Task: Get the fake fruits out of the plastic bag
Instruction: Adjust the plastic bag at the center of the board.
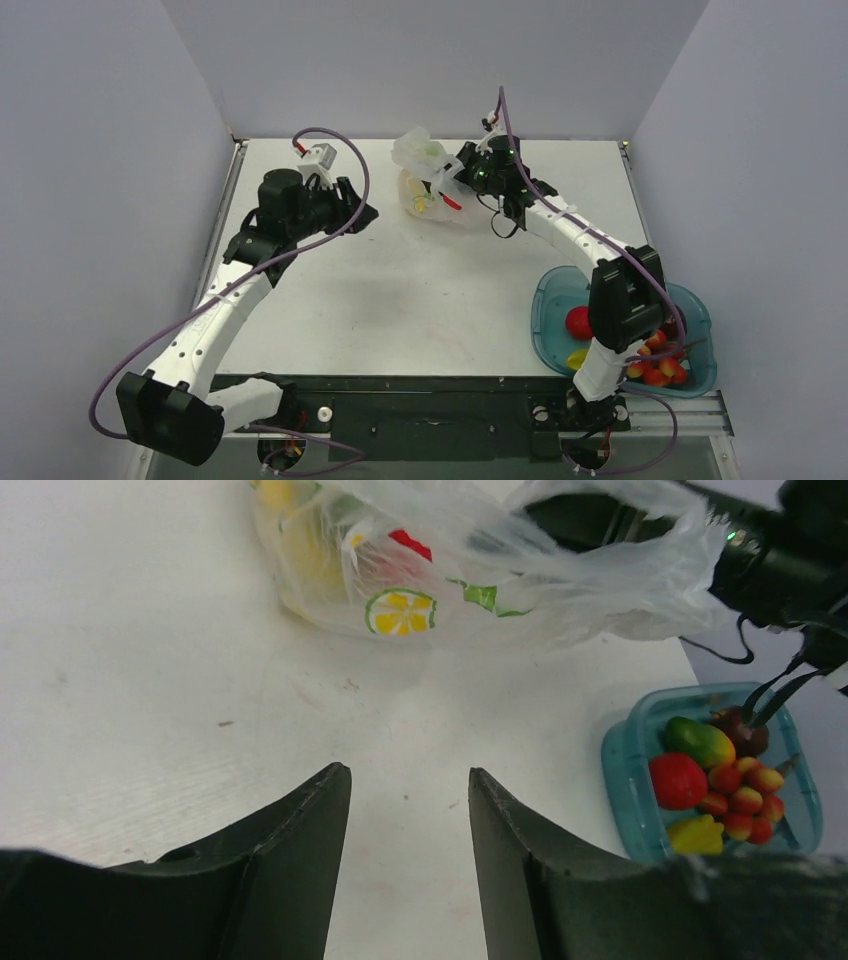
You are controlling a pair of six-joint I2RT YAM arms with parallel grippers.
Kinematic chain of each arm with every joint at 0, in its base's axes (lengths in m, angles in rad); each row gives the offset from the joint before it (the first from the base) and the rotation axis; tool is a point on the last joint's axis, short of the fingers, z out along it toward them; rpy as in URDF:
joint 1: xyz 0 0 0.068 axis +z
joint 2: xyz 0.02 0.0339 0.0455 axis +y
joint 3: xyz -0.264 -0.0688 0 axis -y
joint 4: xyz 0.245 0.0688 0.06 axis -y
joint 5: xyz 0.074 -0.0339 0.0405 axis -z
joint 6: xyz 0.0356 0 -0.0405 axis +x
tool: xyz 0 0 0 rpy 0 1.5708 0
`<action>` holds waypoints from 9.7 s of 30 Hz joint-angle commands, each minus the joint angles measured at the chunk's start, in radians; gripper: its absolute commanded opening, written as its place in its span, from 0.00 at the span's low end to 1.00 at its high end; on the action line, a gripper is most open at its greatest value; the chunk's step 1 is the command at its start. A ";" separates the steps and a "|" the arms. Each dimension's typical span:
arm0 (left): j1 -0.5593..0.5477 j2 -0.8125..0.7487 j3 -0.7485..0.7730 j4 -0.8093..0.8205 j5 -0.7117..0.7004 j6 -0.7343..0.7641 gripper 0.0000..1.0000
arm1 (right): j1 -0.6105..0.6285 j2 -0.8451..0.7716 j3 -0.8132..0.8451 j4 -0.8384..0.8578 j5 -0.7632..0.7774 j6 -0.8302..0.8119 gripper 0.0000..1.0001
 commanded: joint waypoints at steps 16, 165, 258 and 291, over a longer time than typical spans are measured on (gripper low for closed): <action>0.006 -0.595 -0.276 -0.123 0.078 -0.205 0.50 | 0.417 -0.258 0.015 -0.113 0.188 -0.140 0.12; 0.424 -0.275 -0.008 -0.368 0.029 -0.152 0.44 | 0.587 -0.515 -0.340 -0.123 0.502 -0.335 0.00; 0.143 -0.350 -0.524 0.254 0.290 -0.221 0.00 | 0.561 -0.103 -0.044 -0.232 0.946 -0.554 0.00; 0.423 -0.362 -0.377 0.066 0.488 -0.153 0.54 | 0.263 -0.089 0.272 -0.558 0.610 -0.583 0.58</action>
